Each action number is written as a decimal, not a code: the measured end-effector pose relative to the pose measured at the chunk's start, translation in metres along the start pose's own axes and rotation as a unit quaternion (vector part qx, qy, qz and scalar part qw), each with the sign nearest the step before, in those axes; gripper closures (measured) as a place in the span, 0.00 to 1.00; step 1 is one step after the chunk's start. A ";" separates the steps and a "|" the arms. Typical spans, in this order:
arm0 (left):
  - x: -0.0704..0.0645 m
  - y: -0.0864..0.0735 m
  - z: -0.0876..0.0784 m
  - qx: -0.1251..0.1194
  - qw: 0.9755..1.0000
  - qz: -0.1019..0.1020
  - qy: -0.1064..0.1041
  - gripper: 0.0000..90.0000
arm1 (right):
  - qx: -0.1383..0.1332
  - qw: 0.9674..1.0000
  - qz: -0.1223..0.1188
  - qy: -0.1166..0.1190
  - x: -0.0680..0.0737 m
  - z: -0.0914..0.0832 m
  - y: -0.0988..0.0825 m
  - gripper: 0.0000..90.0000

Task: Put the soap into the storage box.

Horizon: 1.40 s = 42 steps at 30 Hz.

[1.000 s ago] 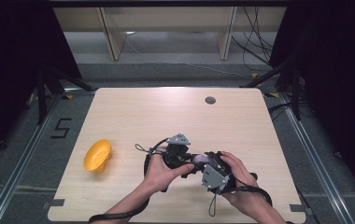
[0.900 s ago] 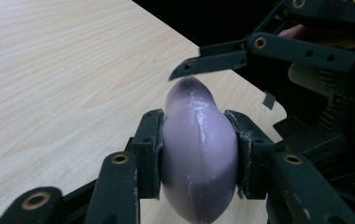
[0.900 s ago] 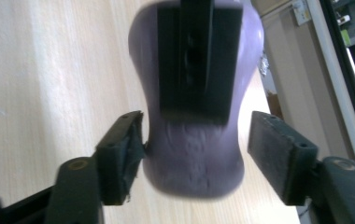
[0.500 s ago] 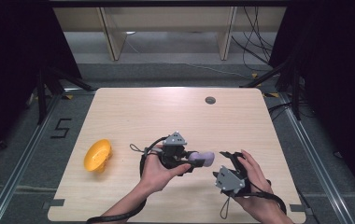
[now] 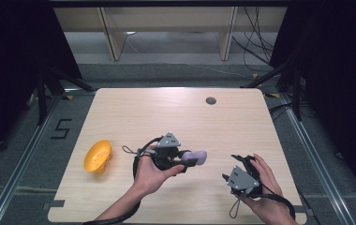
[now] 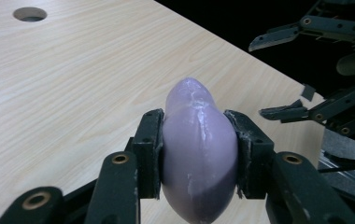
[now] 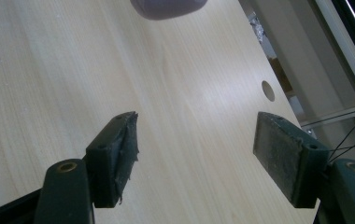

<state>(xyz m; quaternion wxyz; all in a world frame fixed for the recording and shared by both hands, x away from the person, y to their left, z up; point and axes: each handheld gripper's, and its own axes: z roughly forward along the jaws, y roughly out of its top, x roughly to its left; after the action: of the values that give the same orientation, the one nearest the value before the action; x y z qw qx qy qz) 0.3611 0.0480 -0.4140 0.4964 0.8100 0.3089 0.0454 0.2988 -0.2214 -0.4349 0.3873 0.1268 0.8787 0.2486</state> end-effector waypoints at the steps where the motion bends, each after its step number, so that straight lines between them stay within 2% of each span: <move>1: 0.001 -0.001 -0.001 0.001 1.000 0.005 0.004 0.65 | 0.003 1.000 0.003 0.006 0.000 0.000 0.000 0.35; 2: 0.002 -0.002 -0.002 0.003 1.000 0.004 0.005 0.65 | 0.002 1.000 0.014 0.008 0.001 0.000 -0.001 0.35; 3: 0.003 -0.002 -0.003 0.003 1.000 0.004 0.006 0.65 | 0.002 1.000 0.009 0.000 0.000 0.000 -0.001 0.35; 7: 0.005 -0.004 -0.007 0.003 1.000 0.009 0.013 0.65 | 0.004 1.000 0.006 0.006 -0.002 0.001 -0.002 0.35; 9: 0.005 -0.005 -0.007 -0.004 1.000 0.004 0.017 0.65 | 0.002 1.000 0.010 -0.001 -0.001 0.001 -0.002 0.35; 11: 0.006 -0.005 -0.009 0.001 1.000 0.011 0.028 0.65 | 0.007 1.000 0.018 0.003 -0.001 0.001 -0.003 0.35; 12: 0.007 -0.005 -0.010 0.000 1.000 0.017 0.025 0.65 | 0.005 1.000 0.010 0.005 -0.002 0.001 -0.003 0.35; 16: 0.007 -0.005 -0.012 0.006 0.999 0.024 0.033 0.65 | 0.005 1.000 0.009 0.006 -0.003 0.001 -0.003 0.35; 18: 0.007 -0.005 -0.013 0.001 0.999 0.017 0.036 0.65 | 0.004 1.000 0.008 0.013 -0.003 0.001 -0.003 0.35; 19: 0.008 -0.005 -0.014 0.001 0.999 0.021 0.036 0.65 | 0.005 1.000 0.009 0.013 -0.003 0.001 -0.003 0.35; 24: 0.011 -0.007 -0.017 0.000 0.999 0.020 0.042 0.65 | 0.003 1.000 0.009 0.010 -0.003 0.002 -0.004 0.35; 25: 0.011 -0.007 -0.019 0.000 0.999 0.021 0.048 0.65 | 0.003 1.000 0.009 0.010 -0.003 0.002 -0.004 0.35; 26: 0.011 -0.007 -0.020 0.003 0.999 0.018 0.044 0.65 | 0.004 1.000 0.012 0.000 -0.002 0.001 -0.004 0.35; 27: 0.011 -0.007 -0.021 0.001 0.999 0.015 0.049 0.65 | 0.004 1.000 0.012 0.001 -0.002 0.001 -0.004 0.35; 28: 0.012 -0.007 -0.022 -0.002 0.999 0.020 0.049 0.65 | 0.005 1.000 0.010 0.008 -0.003 0.002 -0.003 0.35; 32: 0.015 -0.008 -0.027 -0.001 0.998 0.019 0.053 0.65 | 0.005 1.000 0.011 -0.003 -0.002 0.001 -0.003 0.35; 33: 0.015 -0.009 -0.028 -0.004 0.998 0.015 0.058 0.65 | 0.005 1.000 0.011 -0.003 -0.002 0.001 -0.003 0.35; 35: 0.017 -0.011 -0.030 -0.002 0.998 0.011 0.055 0.65 | 0.006 1.000 0.012 -0.001 -0.002 0.001 -0.004 0.35; 37: 0.018 -0.012 -0.032 -0.003 0.998 0.009 0.067 0.65 | 0.006 1.000 0.010 0.005 -0.002 0.002 -0.004 0.35; 38: 0.019 -0.013 -0.032 -0.005 0.998 0.012 0.065 0.65 | 0.003 1.000 0.008 -0.006 -0.002 0.002 -0.004 0.35; 41: 0.020 -0.015 -0.036 -0.003 0.997 0.012 0.071 0.65 | 0.007 1.000 0.010 -0.005 -0.002 0.002 -0.004 0.35; 42: 0.021 -0.015 -0.038 0.004 0.997 0.017 0.074 0.65 | 0.007 1.000 0.010 -0.005 -0.002 0.002 -0.004 0.35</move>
<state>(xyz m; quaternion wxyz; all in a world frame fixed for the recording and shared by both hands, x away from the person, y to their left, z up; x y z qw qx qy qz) 0.3571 0.0936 -0.4126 0.4681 0.8115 0.3310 0.1126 0.3011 -0.2247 -0.4366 0.3885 0.1392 0.8771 0.2457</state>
